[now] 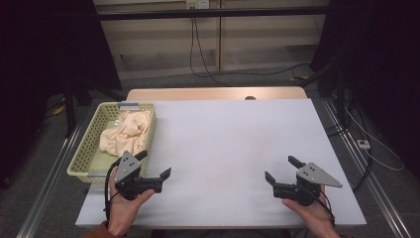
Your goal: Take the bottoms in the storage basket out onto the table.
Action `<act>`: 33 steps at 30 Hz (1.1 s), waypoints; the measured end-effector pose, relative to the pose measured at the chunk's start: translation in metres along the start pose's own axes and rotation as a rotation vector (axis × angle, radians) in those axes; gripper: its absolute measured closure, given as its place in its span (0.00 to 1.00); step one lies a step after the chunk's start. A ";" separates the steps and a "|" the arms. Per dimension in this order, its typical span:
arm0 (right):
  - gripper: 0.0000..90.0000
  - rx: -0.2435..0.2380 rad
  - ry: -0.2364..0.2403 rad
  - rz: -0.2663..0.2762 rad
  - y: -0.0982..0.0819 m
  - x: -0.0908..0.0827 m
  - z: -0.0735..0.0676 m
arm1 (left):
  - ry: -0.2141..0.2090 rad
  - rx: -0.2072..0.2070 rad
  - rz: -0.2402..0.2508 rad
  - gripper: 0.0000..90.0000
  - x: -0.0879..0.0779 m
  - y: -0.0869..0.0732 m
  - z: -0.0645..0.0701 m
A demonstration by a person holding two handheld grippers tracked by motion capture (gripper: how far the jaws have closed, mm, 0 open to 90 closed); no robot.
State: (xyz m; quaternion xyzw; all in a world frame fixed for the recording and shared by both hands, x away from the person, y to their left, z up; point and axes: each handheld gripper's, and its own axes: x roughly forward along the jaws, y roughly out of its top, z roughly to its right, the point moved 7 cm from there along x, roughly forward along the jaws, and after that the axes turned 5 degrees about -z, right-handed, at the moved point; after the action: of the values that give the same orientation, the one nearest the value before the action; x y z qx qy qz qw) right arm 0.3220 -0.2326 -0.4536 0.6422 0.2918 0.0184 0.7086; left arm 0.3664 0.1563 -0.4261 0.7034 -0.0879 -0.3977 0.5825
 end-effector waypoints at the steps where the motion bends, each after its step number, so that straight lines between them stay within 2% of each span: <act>1: 0.07 0.001 -0.001 -0.001 0.000 0.000 0.000 | -0.001 -0.002 -0.001 0.04 0.000 0.000 -0.001; 8: 0.07 0.004 0.002 0.000 0.000 0.000 0.000 | 0.012 -0.010 0.005 0.04 -0.004 0.003 -0.007; 12: 0.07 0.003 0.001 0.000 0.000 0.000 -0.001 | 0.002 -0.024 0.010 0.03 -0.005 0.006 -0.009; 17: 0.07 0.006 0.002 -0.001 0.000 -0.001 0.000 | -0.001 -0.008 0.018 0.04 -0.006 0.013 -0.014; 20: 0.07 0.008 0.001 -0.002 -0.001 -0.002 0.000 | 0.003 0.016 0.002 0.04 -0.005 0.015 -0.016; 25: 0.07 0.006 0.003 -0.005 -0.001 -0.002 -0.001 | 0.014 0.017 0.007 0.04 -0.005 0.019 -0.021; 29: 0.07 0.013 0.009 -0.003 -0.001 -0.003 -0.002 | 0.011 0.018 -0.005 0.04 -0.004 0.022 -0.025; 33: 0.07 0.012 0.011 -0.006 -0.001 -0.002 -0.002 | 0.027 0.017 -0.012 0.04 -0.008 0.025 -0.031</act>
State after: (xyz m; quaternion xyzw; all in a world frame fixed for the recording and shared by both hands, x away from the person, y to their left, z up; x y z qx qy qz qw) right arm 0.3191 -0.2316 -0.4538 0.6453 0.2979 0.0181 0.7032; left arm 0.3901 0.1764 -0.4003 0.7143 -0.0791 -0.3910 0.5750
